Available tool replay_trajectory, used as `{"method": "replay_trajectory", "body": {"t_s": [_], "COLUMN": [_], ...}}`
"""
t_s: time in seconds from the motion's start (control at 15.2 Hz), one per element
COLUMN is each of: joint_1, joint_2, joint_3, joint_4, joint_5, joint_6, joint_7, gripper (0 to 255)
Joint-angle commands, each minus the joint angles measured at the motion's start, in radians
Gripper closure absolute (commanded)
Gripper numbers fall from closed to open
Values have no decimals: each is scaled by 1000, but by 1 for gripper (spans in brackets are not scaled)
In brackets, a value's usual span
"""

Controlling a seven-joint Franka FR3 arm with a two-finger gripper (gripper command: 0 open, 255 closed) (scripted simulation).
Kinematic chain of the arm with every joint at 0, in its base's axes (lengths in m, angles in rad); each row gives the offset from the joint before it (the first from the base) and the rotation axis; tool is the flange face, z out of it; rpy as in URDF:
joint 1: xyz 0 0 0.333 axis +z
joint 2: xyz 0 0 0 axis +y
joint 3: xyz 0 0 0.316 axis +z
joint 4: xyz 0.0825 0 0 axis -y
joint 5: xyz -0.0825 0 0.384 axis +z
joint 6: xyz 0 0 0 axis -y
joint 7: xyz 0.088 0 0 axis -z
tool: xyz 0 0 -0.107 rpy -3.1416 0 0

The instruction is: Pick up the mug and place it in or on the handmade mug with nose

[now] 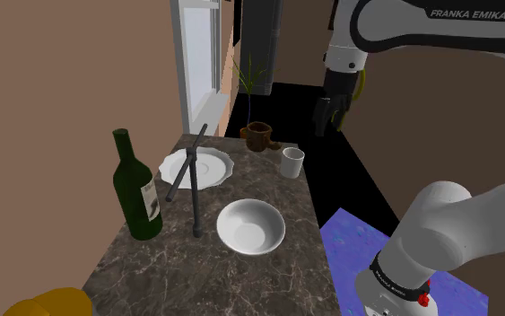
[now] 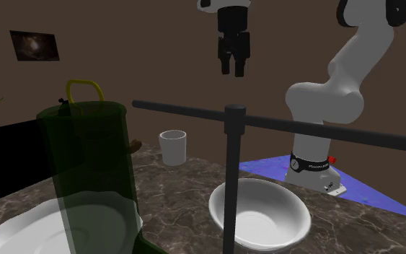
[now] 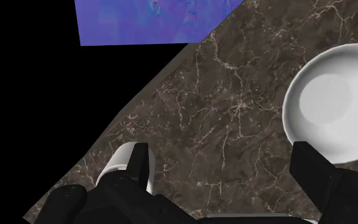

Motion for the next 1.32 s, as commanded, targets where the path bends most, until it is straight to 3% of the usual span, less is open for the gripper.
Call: {"method": "replay_trajectory", "body": {"t_s": [0.0, 0.59, 1.25], "joint_1": [0, -20, -40], "joint_2": [0, 250, 606], "joint_3": [0, -42, -83], "joint_4": [0, -45, 35], "joint_5": [0, -44, -70], "joint_6": [0, 279, 539], "joint_7": [0, -37, -73], "gripper": [0, 0, 0]}}
